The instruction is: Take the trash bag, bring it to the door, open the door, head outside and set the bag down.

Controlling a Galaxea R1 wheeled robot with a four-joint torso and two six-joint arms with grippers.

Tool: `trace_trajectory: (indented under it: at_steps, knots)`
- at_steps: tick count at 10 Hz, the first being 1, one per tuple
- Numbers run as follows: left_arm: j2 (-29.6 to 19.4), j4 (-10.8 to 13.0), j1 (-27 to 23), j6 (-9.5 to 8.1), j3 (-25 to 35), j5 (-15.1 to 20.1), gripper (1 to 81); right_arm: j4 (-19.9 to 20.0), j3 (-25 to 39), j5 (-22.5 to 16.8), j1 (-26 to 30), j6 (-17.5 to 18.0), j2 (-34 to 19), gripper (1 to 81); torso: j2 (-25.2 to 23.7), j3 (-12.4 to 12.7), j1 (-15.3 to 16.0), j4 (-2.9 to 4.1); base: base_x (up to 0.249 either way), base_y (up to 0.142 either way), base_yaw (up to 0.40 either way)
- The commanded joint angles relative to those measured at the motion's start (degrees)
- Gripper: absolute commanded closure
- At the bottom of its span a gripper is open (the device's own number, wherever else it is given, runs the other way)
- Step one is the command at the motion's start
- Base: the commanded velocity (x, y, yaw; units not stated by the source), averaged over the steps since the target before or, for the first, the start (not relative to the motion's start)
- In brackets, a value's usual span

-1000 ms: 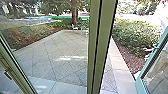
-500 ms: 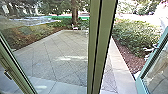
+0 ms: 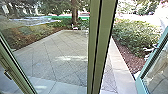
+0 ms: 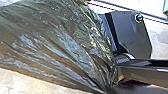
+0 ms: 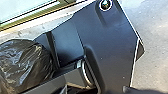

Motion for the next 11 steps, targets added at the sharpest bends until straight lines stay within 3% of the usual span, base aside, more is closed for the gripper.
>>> trace_trajectory:
  at_steps: [1,11]
  knots:
    - [-0.2,0.41,-1.93,0.41,0.02,3.78,81.1,-0.62,0.1,-2.79,1.62,-0.1,-0.28,1.0,0.0,0.0,0.0,0.0,0.0,0.0,-0.233]
    - [-0.29,0.33,-1.93,0.41,0.11,3.78,81.1,-0.62,0.1,-2.79,1.62,-0.1,-0.19,1.0,-0.02,0.02,-0.02,0.0,-0.007,0.0,-0.187]
